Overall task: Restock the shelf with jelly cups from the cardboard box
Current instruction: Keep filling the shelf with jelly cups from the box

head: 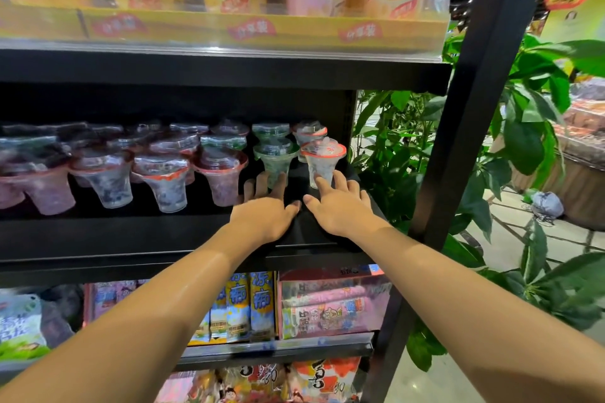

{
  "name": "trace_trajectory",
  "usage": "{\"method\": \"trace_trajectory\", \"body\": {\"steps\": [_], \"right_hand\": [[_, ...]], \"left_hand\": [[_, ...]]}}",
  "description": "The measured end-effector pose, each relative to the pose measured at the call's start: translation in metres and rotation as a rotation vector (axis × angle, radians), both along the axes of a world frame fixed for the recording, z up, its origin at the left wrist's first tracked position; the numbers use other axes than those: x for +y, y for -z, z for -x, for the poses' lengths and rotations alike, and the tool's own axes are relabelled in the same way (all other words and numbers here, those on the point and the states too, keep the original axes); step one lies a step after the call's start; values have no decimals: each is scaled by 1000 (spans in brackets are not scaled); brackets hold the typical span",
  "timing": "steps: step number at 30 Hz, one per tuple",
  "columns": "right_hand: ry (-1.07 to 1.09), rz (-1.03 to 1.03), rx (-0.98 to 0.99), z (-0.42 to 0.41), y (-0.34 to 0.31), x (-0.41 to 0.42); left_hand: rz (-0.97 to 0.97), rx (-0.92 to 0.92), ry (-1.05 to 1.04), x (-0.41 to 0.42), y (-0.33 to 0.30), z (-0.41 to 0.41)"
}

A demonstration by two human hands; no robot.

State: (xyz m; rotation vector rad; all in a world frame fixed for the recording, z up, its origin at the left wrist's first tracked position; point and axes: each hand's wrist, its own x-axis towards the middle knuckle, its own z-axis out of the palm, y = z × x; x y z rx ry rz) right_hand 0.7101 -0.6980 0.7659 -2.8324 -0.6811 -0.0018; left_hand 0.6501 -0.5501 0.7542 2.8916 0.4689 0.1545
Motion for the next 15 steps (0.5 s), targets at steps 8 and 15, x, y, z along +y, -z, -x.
{"method": "trace_trajectory", "body": {"steps": [8, 15], "right_hand": [[12, -40, -16, -14, 3, 7], [16, -64, -1, -20, 1, 17]], "left_hand": [[23, -30, -27, 2, -2, -15], [31, -23, -85, 3, -1, -23]]}}
